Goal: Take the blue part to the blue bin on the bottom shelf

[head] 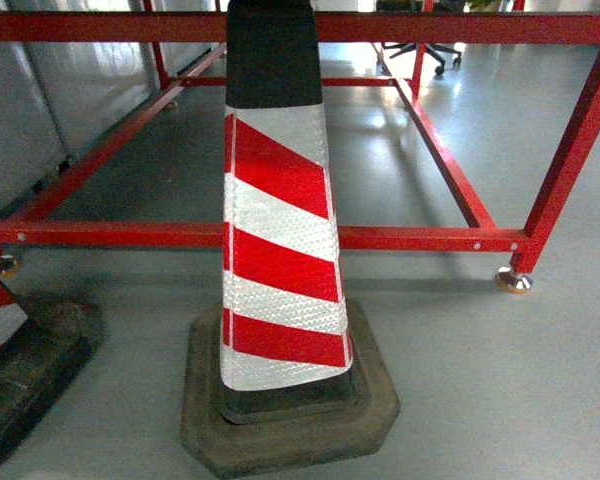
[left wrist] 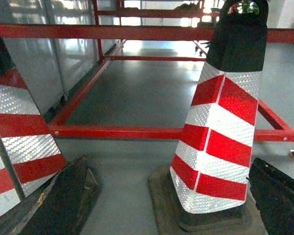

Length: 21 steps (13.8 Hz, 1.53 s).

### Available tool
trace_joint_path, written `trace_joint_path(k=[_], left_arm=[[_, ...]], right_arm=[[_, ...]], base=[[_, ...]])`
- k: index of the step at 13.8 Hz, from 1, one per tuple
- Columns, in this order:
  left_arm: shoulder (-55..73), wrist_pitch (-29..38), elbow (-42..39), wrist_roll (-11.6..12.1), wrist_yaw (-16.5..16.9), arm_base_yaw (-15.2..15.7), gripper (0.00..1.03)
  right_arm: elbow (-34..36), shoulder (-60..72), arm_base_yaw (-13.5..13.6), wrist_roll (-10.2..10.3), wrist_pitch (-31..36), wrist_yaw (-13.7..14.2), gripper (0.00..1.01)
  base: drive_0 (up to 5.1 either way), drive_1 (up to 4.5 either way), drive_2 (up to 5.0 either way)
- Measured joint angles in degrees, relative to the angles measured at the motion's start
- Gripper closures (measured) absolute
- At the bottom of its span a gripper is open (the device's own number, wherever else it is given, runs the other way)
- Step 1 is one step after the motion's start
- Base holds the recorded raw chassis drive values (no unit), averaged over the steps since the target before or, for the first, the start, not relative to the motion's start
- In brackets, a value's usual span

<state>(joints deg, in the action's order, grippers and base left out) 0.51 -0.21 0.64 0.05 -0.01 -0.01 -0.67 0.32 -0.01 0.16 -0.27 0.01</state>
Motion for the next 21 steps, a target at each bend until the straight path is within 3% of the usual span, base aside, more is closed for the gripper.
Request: trace_joint_path(k=[21], left_arm=[[0.0,-0.1,0.0,0.0,0.0,0.0,0.05]], right_arm=[[0.0,0.0,0.0,0.0,-0.1,0.0,0.03]], base=[[0.0,0.0,0.0]])
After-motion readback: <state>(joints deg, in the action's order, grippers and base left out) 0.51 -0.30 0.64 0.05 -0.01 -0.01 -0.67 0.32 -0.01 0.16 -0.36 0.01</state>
